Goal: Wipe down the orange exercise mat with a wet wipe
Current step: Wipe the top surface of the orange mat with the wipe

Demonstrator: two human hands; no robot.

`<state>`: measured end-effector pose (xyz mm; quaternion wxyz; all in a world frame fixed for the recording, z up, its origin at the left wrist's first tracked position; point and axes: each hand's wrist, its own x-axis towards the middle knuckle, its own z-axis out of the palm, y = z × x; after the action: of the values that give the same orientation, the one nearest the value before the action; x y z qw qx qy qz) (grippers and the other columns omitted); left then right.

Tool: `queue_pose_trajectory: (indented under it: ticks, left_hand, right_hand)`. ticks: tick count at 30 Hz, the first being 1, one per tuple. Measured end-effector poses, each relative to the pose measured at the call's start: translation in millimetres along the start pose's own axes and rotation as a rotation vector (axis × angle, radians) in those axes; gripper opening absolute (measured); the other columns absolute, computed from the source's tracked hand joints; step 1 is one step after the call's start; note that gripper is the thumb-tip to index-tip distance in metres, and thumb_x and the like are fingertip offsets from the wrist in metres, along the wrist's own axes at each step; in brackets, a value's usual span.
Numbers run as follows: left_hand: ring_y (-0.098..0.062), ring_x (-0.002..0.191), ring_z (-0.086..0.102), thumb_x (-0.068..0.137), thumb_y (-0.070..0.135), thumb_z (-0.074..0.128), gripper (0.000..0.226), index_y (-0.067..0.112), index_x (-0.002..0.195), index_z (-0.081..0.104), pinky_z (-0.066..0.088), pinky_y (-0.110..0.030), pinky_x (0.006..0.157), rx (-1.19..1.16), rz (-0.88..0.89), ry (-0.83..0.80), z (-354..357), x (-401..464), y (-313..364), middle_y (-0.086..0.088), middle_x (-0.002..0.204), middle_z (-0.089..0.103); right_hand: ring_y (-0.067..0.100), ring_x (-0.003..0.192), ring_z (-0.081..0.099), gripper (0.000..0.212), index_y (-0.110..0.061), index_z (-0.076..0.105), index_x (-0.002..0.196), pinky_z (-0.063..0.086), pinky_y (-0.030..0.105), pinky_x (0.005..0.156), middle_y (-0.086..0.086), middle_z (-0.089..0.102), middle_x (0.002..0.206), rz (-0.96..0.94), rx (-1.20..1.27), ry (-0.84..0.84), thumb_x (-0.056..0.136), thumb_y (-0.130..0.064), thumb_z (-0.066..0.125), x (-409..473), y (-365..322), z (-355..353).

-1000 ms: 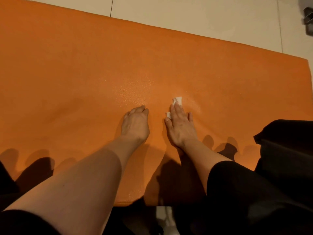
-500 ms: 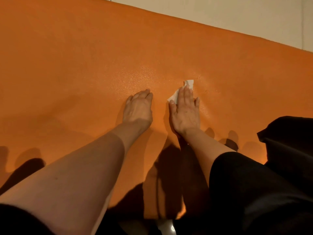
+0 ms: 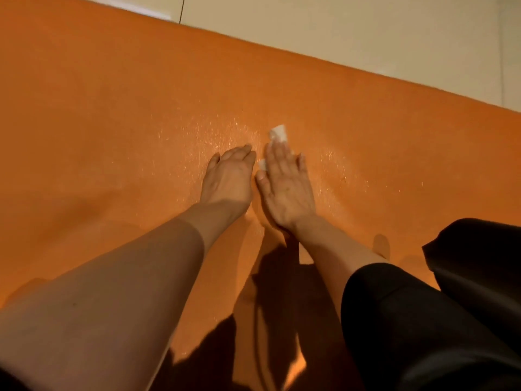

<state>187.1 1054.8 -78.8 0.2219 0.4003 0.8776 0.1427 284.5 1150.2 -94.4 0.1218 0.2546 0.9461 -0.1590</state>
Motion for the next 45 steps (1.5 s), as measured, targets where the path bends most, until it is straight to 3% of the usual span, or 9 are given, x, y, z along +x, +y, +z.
queue_pose_trajectory:
  ticks: [3, 8, 14, 20, 26, 28, 32, 39, 45]
  left_hand:
    - [-0.016, 0.145, 0.020, 0.095, 0.008, 0.043, 0.059, 0.019, 0.150, 0.030, 0.012, -0.037, 0.120, 0.020, 0.027, 0.010, -6.0, 17.5, -2.1, 0.001, 0.158, 0.025]
    - [-0.019, 0.145, 0.021, 0.089, 0.003, 0.051, 0.065, 0.015, 0.150, 0.031, 0.015, -0.036, 0.120, 0.077, 0.047, 0.008, -16.5, 45.6, -11.6, -0.002, 0.159, 0.024]
    - [-0.020, 0.144, 0.024, 0.088, 0.008, 0.055, 0.065, 0.016, 0.149, 0.032, 0.019, -0.037, 0.119, 0.095, 0.041, 0.001, -25.5, 67.9, -16.4, -0.002, 0.158, 0.026]
    - [-0.021, 0.144, 0.023, 0.089, 0.010, 0.057, 0.064, 0.012, 0.148, 0.034, 0.018, -0.036, 0.119, 0.082, 0.031, -0.009, -26.9, 83.5, -7.1, -0.004, 0.158, 0.024]
    - [-0.019, 0.147, 0.016, 0.097, 0.019, 0.048, 0.062, 0.012, 0.152, 0.023, 0.013, -0.031, 0.120, 0.049, 0.021, 0.011, -24.6, 99.2, 3.0, -0.004, 0.161, 0.016]
    - [-0.019, 0.148, 0.012, 0.099, 0.021, 0.046, 0.062, 0.012, 0.153, 0.016, 0.011, -0.031, 0.120, 0.061, 0.013, -0.014, -24.5, 102.5, 6.9, -0.005, 0.162, 0.010]
    - [-0.022, 0.149, 0.001, 0.100, 0.033, 0.048, 0.075, 0.008, 0.154, 0.002, 0.007, -0.040, 0.121, 0.153, -0.027, -0.118, -18.6, 104.4, 16.2, -0.009, 0.162, -0.003]
    - [-0.029, 0.149, -0.001, 0.098, 0.053, 0.038, 0.083, 0.010, 0.153, -0.006, 0.013, -0.049, 0.119, 0.333, -0.051, -0.192, -19.2, 112.4, 25.2, -0.017, 0.160, -0.008]
    - [-0.038, 0.147, 0.000, 0.095, 0.059, 0.035, 0.086, 0.014, 0.153, -0.010, 0.017, -0.057, 0.116, 0.399, -0.090, -0.187, -11.7, 114.5, 37.7, -0.024, 0.158, -0.008]
  right_hand:
    - [0.013, 0.149, -0.009, 0.059, -0.017, -0.003, 0.155, -0.013, 0.040, 0.119, 0.001, -0.004, 0.163, -0.166, -0.090, -0.009, 0.105, -0.042, 0.016, 21.8, 12.9, -8.5]
    - [0.014, 0.149, -0.010, 0.060, -0.016, -0.003, 0.155, -0.014, 0.039, 0.119, 0.001, -0.007, 0.163, 0.137, -0.067, 0.061, 0.104, -0.044, 0.010, 45.8, 32.8, -18.6]
    - [0.014, 0.149, -0.007, 0.060, -0.016, 0.001, 0.155, -0.013, 0.041, 0.119, 0.001, -0.002, 0.163, -0.241, -0.202, 0.007, 0.104, -0.045, 0.012, 70.7, 19.9, -24.4]
    - [0.014, 0.149, -0.010, 0.061, -0.015, -0.002, 0.155, -0.012, 0.043, 0.119, 0.001, -0.010, 0.163, 0.177, -0.148, 0.077, 0.104, -0.045, 0.011, 89.1, 58.6, -40.0]
    - [0.013, 0.149, -0.011, 0.059, -0.018, -0.001, 0.155, -0.018, 0.040, 0.117, -0.001, -0.006, 0.163, -0.111, -0.114, 0.057, 0.104, -0.044, 0.013, 110.2, 39.2, -43.3]
    - [0.011, 0.148, -0.011, 0.060, -0.020, -0.005, 0.155, -0.018, 0.042, 0.117, -0.003, -0.010, 0.162, -0.065, -0.121, 0.086, 0.104, -0.046, 0.012, 120.9, 56.8, -49.4]
    - [0.014, 0.149, -0.013, 0.060, -0.015, -0.001, 0.155, -0.018, 0.042, 0.116, -0.001, -0.013, 0.162, 0.209, -0.037, 0.135, 0.104, -0.044, 0.013, 140.0, 63.8, -50.9]
    - [0.013, 0.149, -0.009, 0.058, -0.017, 0.001, 0.156, -0.017, 0.040, 0.116, 0.000, -0.006, 0.163, -0.033, -0.047, 0.098, 0.105, -0.041, 0.017, 170.3, 56.9, -63.8]
    - [0.010, 0.149, -0.009, 0.059, -0.019, -0.002, 0.156, -0.016, 0.042, 0.117, -0.001, -0.006, 0.163, 0.028, -0.141, 0.087, 0.104, -0.045, 0.011, 163.0, 87.6, -69.3]
